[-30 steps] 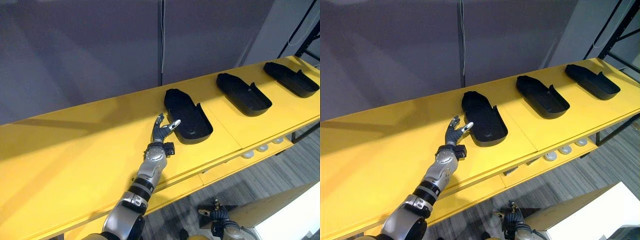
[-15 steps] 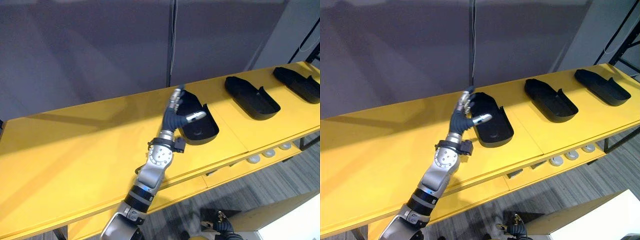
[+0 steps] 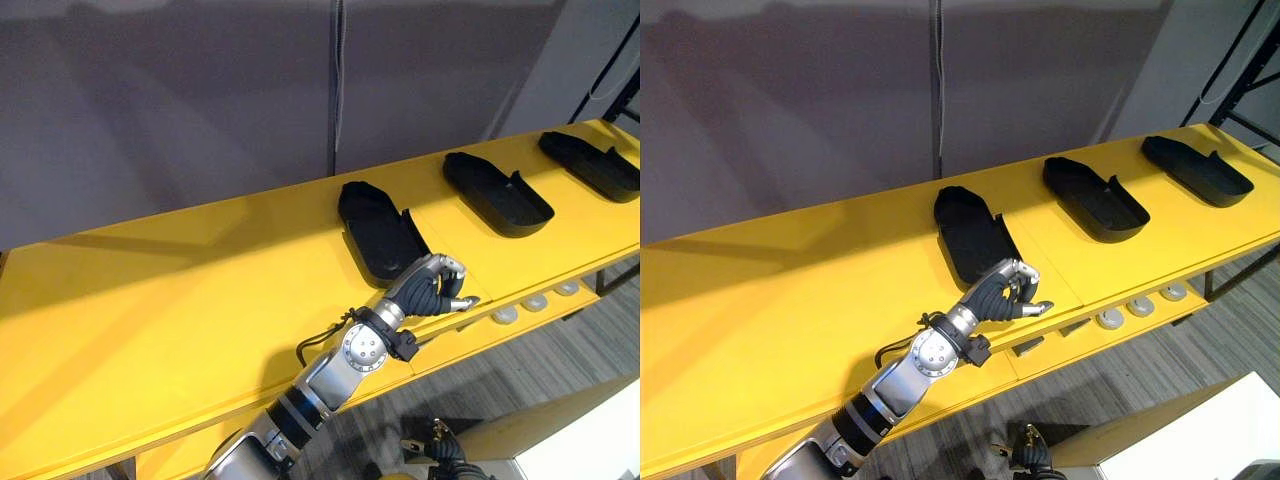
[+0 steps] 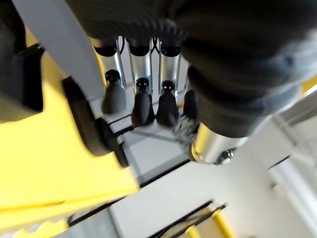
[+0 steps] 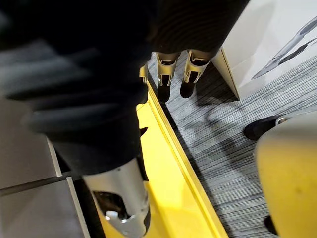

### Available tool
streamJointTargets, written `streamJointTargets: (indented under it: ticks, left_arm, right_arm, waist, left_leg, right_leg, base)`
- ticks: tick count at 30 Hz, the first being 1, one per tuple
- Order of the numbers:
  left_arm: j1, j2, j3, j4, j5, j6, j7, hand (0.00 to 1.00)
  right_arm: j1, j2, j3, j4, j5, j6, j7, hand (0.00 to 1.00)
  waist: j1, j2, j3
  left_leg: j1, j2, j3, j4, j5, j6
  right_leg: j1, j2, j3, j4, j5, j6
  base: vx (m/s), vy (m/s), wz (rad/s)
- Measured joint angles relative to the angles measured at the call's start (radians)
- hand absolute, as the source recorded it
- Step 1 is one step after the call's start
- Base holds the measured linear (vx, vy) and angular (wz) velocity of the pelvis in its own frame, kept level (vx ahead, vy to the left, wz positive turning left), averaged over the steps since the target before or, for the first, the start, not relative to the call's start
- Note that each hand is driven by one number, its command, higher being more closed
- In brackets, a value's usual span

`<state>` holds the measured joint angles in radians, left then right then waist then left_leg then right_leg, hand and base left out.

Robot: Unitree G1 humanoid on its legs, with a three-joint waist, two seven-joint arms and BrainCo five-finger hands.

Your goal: Walk over and take plastic housings, then place them on the shelf

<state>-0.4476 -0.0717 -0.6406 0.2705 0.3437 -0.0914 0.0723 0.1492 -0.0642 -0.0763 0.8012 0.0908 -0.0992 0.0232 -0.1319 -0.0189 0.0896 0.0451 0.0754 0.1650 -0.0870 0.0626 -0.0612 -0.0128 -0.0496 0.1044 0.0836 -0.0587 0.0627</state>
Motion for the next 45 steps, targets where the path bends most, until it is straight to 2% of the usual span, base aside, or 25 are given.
streamJointTargets:
  ticks: [5, 7, 13, 21, 33, 40, 45]
  left_arm:
    - [0.015, 0.006, 0.014, 0.120, 0.037, 0.019, 0.003, 1.00]
    - [0.016, 0.007, 0.027, 0.147, 0.044, 0.028, 0.008, 1.00]
    - [0.012, 0.007, 0.047, 0.215, 0.076, 0.050, 0.020, 1.00]
    - [-0.092, 0.005, 0.114, 0.292, 0.083, 0.066, 0.069, 1.00]
    - [-0.214, -0.023, 0.150, 0.363, 0.083, 0.096, 0.102, 1.00]
    - [-0.252, -0.044, 0.241, 0.405, 0.083, 0.118, 0.122, 1.00]
    - [-0.254, -0.042, 0.283, 0.405, 0.080, 0.123, 0.127, 1.00]
  right_arm:
    - [-0.009, 0.000, 0.000, 0.001, 0.000, -0.001, -0.001, 0.00]
    - [-0.021, 0.001, 0.000, 0.002, 0.000, -0.001, -0.001, 0.00]
    - [-0.040, 0.002, 0.000, 0.004, 0.000, -0.001, -0.004, 0.00]
    - [-0.078, 0.003, 0.000, 0.005, 0.001, -0.001, -0.010, 0.00]
    - [-0.085, 0.003, 0.000, 0.000, 0.022, -0.002, -0.012, 0.00]
    - [-0.077, 0.003, 0.001, -0.001, 0.022, -0.002, -0.014, 0.00]
    - [-0.070, 0.003, 0.001, 0.000, 0.022, -0.002, -0.018, 0.00]
  waist:
    - [0.002, -0.002, 0.001]
    - [-0.010, -0.004, 0.003]
    - [-0.021, -0.010, 0.014]
    - [-0.023, -0.019, 0.051]
    - [-0.024, -0.019, 0.082]
    - [-0.049, -0.017, 0.090]
    - [-0.049, -0.014, 0.092]
  left_leg:
    - [-0.005, 0.003, 0.024, 0.000, 0.000, 0.000]
    - [-0.013, 0.002, 0.026, 0.000, 0.001, 0.000]
    - [-0.017, 0.004, 0.028, 0.000, 0.001, 0.001]
    - [-0.018, 0.010, 0.055, 0.000, -0.001, -0.001]
    - [-0.034, 0.015, 0.079, 0.000, -0.002, -0.004]
    - [-0.031, 0.010, 0.083, 0.000, -0.002, -0.004]
    - [-0.031, 0.011, 0.084, 0.000, -0.002, -0.004]
  right_leg:
    - [-0.022, 0.004, 0.023, -0.005, 0.008, -0.002]
    - [-0.024, 0.004, 0.023, -0.012, 0.015, -0.001]
    - [-0.023, 0.005, 0.024, -0.026, 0.024, -0.001]
    - [-0.032, 0.012, 0.047, -0.028, 0.032, -0.005]
    - [-0.068, 0.013, 0.074, -0.014, 0.031, -0.004]
    - [-0.076, 0.015, 0.077, 0.001, 0.027, 0.001]
    - [-0.076, 0.018, 0.078, 0.000, 0.028, 0.000]
  base:
    - [-0.04, 0.026, -0.13]
    - [0.00, 0.014, -0.06]
    - [0.00, 0.006, 0.00]
    - [0.00, 0.016, -0.09]
    - [0.01, 0.016, -0.06]
    - [0.00, 0.017, -0.02]
    - [0.00, 0.000, 0.00]
